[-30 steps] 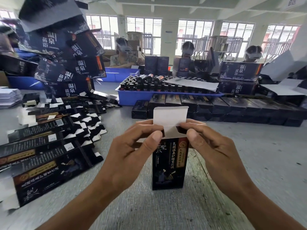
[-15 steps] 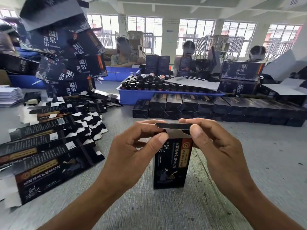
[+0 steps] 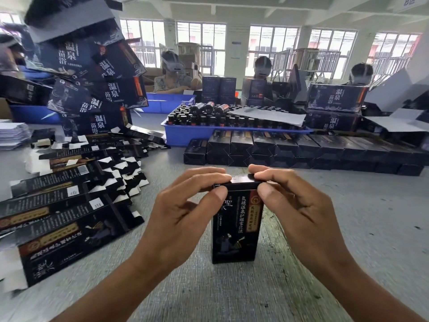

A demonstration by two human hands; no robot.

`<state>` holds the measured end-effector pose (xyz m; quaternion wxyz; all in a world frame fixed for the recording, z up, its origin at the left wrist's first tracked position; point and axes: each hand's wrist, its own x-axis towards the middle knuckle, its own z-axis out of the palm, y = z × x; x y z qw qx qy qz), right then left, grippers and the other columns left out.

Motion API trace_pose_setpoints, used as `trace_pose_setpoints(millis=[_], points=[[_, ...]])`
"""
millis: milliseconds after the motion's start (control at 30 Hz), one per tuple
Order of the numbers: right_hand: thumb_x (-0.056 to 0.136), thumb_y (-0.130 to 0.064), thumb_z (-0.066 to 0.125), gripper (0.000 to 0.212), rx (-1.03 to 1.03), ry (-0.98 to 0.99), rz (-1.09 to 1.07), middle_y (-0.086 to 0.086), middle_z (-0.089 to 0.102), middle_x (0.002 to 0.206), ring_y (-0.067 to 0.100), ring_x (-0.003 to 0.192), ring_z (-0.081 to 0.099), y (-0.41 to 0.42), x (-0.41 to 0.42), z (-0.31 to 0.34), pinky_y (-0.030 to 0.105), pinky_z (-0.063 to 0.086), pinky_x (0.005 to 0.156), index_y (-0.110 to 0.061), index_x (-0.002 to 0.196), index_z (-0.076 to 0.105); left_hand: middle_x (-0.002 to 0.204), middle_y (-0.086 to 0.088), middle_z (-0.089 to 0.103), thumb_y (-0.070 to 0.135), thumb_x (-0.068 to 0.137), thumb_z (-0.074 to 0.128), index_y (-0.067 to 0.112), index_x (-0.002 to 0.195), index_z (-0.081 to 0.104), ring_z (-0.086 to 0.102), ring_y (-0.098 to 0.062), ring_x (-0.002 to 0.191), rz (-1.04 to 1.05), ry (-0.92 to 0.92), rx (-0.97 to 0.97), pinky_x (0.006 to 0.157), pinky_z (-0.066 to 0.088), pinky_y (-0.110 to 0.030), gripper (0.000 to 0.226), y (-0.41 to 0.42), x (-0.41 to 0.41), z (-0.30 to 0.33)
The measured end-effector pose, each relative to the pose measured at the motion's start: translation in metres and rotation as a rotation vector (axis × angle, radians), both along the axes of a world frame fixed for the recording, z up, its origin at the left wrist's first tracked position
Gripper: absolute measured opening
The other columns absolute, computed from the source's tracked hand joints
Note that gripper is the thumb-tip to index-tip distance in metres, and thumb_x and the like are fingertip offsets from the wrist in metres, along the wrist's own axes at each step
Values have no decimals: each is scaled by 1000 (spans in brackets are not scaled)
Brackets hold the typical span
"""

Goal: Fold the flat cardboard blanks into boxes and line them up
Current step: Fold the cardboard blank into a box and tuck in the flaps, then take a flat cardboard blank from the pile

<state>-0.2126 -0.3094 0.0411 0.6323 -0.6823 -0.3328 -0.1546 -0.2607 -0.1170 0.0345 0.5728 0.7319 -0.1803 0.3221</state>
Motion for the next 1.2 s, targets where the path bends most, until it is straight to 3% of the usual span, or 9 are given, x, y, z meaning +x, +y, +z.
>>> trace_pose_setpoints(millis=[233,367,467,633,733,833,933,1033,1200], points=[[93,-36,68,19,-140,-220,-159,-16,68,125,1,113,65,0,6,-4,16,55,86,-26,109,71,121,11,68,34,93,62,27,114,74,65,-13,115,105,-59,176,77,54,-15,25,7,3,-2],[99,-42,57,25,-227,-150,-199,-25,67,115,-7,105,64,2,11,-9,15,56,80,-42,124,60,117,19,64,53,92,63,62,138,37,65,2,104,31,207,323,74,55,-13,54,13,7,-11],[97,-52,49,45,-377,-40,-163,-31,58,121,-18,106,58,4,14,-16,2,48,74,-62,138,34,108,15,69,49,89,66,73,136,25,71,-4,94,11,304,259,73,59,-22,67,15,12,-13],[89,-62,61,78,-722,-138,-161,-37,19,156,-10,127,46,6,15,-25,27,47,105,-73,140,3,93,8,75,39,91,71,64,139,26,74,-11,80,148,446,-70,65,59,-27,71,24,21,-16],[73,-68,70,89,-859,-387,-143,-32,16,161,1,134,45,15,8,-27,28,48,103,-59,147,22,85,-3,78,36,92,71,49,133,38,76,-20,71,158,598,-400,55,58,-30,54,30,28,-13],[56,-28,98,88,-852,-564,-212,-1,51,150,21,108,71,24,8,-32,38,64,73,-26,135,62,85,-5,78,38,92,71,41,128,48,76,-24,71,127,690,-492,55,57,-31,43,33,32,-14],[46,-9,99,87,-881,-674,-296,-2,60,142,22,92,74,30,14,-32,35,63,59,-18,127,70,83,0,78,48,95,63,43,127,47,76,-23,71,79,697,-462,55,57,-30,37,37,34,-20],[48,-14,101,91,-825,-627,-357,-6,61,140,20,83,75,41,29,-24,34,62,55,-21,131,65,76,-4,75,51,101,48,38,126,46,69,-17,58,236,639,-319,48,49,-27,28,50,37,-27],[82,-37,81,67,-786,-508,-399,-17,48,150,17,92,72,97,89,-2,36,60,70,-30,143,53,96,7,71,44,97,49,37,112,58,66,-13,91,546,642,528,76,50,-30,19,50,47,-47]])
